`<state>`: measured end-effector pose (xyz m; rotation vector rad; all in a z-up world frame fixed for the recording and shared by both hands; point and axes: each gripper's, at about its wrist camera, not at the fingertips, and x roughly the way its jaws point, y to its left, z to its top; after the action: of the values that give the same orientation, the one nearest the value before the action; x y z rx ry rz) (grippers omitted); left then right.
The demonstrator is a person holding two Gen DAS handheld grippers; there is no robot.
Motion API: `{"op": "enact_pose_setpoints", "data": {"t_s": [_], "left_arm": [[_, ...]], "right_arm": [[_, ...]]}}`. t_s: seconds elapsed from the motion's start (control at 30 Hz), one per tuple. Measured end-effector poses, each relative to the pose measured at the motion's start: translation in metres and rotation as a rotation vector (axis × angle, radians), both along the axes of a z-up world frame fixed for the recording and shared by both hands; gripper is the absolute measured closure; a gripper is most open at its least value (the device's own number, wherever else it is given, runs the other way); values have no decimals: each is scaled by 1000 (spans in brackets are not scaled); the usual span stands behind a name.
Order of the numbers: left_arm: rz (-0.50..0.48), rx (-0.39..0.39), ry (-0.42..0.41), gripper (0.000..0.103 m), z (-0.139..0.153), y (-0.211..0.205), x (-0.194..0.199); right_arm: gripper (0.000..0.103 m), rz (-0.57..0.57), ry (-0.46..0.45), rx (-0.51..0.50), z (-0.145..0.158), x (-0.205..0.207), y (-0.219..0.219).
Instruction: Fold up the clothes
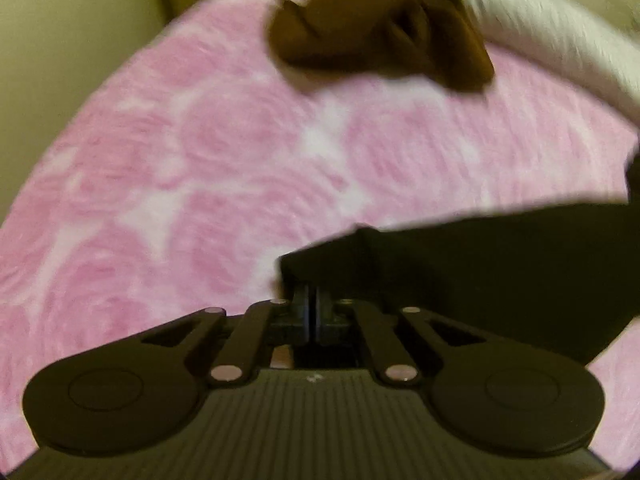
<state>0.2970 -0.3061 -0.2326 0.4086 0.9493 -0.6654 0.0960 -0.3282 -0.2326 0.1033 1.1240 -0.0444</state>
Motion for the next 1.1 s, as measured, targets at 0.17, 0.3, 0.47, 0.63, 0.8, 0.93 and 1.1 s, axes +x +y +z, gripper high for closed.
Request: {"op": "enact_pose_setpoints", "data": {"t_s": [0.17,0.3,0.47,0.63,0.8,0.93,1.1], "left_arm": [[95,33,3,102,10,41,-2],[143,110,26,99,8,50,-13],[134,89,-41,78,31,65,-56],[-169,50,-23,68,52,52,-169],[-522,-1,152,54,48,31,-325],[-666,23,241,48,31,16,-424],[-585,109,233,41,5,2,-464]], "right_arm": [[44,-69,22,-11,11,-38,-14],[44,-142,46,-29,22,-71,-29],[43,-209,76,-101,41,-132,-60],[43,-260,140,-167,54,-202,-96],[40,-154,167,-188,54,-266,-119],[35,-96,157,-154,50,-316,-138],[32,-182,132,-2,45,-372,-180]]}}
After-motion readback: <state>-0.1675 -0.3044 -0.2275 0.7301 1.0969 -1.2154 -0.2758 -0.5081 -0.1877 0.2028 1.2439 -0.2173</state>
